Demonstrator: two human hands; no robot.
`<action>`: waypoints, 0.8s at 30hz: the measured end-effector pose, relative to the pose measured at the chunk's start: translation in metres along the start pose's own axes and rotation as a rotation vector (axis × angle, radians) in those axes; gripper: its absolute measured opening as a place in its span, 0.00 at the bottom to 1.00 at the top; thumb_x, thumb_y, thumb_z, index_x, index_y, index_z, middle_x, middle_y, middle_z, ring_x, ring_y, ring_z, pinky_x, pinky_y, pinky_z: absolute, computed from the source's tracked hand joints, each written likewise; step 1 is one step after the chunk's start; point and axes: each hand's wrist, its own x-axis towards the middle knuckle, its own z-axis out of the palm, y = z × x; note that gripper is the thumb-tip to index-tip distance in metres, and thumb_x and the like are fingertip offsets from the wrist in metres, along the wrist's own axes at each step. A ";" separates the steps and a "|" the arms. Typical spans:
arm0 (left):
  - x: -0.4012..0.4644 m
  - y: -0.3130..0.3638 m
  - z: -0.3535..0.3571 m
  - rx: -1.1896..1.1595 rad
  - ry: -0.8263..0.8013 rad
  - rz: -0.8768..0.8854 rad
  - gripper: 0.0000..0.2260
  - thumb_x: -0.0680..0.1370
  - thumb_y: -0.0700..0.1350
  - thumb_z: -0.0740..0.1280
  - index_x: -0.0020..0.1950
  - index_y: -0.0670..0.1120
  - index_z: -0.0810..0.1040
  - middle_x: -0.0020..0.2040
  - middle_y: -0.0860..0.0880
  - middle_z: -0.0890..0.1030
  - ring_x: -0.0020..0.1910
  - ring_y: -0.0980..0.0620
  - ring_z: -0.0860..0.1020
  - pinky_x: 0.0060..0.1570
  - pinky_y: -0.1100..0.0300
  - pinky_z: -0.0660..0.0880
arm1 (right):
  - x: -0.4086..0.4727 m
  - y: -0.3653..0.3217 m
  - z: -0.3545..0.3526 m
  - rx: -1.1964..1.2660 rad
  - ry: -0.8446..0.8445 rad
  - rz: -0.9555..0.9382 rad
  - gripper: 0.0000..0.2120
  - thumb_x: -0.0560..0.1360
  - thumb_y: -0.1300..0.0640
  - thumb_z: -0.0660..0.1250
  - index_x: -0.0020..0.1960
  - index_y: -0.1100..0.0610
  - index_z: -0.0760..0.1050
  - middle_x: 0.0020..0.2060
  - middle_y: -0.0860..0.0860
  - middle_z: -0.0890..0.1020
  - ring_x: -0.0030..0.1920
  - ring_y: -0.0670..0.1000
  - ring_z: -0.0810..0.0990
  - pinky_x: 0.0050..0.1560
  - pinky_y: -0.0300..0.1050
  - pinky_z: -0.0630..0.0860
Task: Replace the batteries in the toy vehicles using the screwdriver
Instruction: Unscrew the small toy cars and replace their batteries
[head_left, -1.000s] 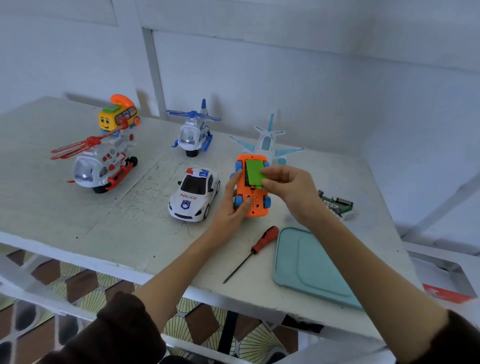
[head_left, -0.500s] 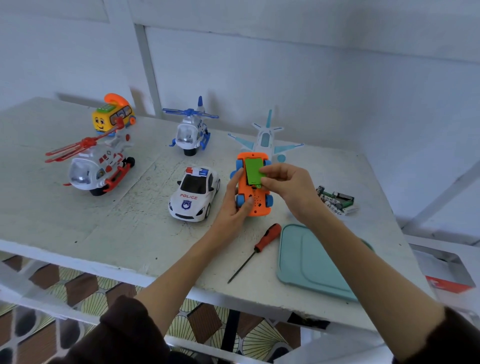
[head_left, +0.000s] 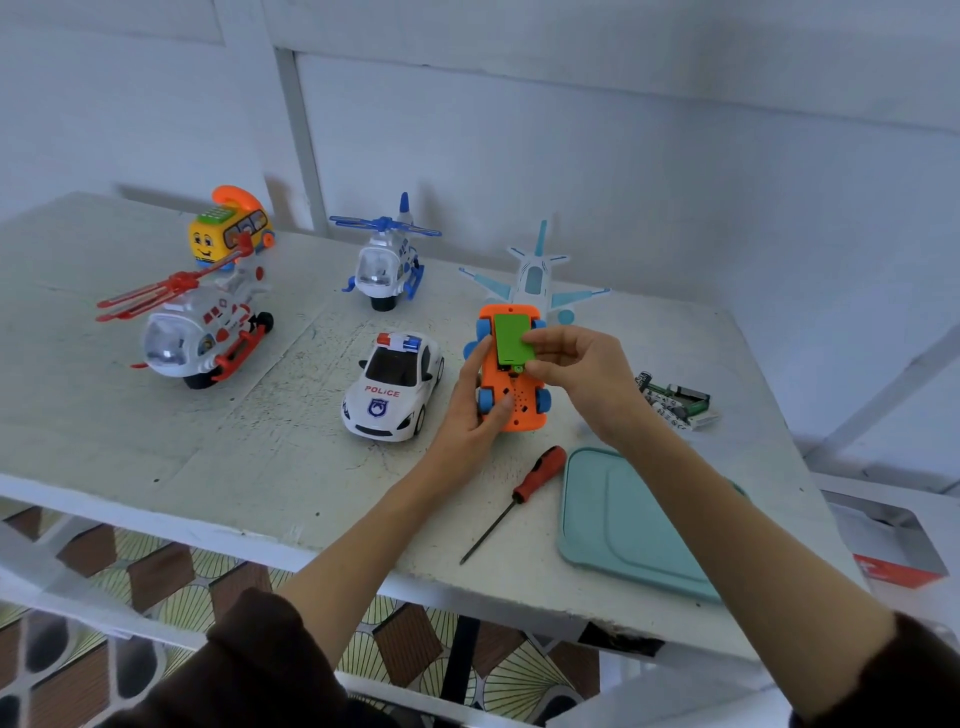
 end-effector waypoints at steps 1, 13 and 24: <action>0.000 0.000 0.000 0.007 0.001 0.003 0.23 0.81 0.37 0.59 0.69 0.58 0.56 0.70 0.51 0.65 0.66 0.56 0.71 0.55 0.69 0.73 | 0.000 0.001 0.001 -0.093 0.022 -0.051 0.13 0.71 0.69 0.68 0.53 0.60 0.77 0.44 0.50 0.79 0.45 0.45 0.78 0.49 0.32 0.77; 0.001 -0.001 -0.001 -0.032 -0.011 0.000 0.22 0.81 0.38 0.58 0.70 0.57 0.56 0.72 0.47 0.62 0.66 0.53 0.71 0.54 0.67 0.74 | 0.005 0.016 0.005 -0.590 0.084 -0.455 0.11 0.70 0.67 0.70 0.53 0.64 0.80 0.40 0.52 0.72 0.37 0.45 0.70 0.42 0.22 0.66; 0.000 0.000 0.001 -0.005 0.005 -0.007 0.24 0.81 0.37 0.59 0.72 0.56 0.55 0.69 0.53 0.64 0.62 0.62 0.72 0.53 0.69 0.73 | 0.007 0.015 0.004 -0.539 0.047 -0.369 0.10 0.68 0.59 0.73 0.47 0.61 0.78 0.35 0.47 0.70 0.34 0.40 0.68 0.38 0.32 0.64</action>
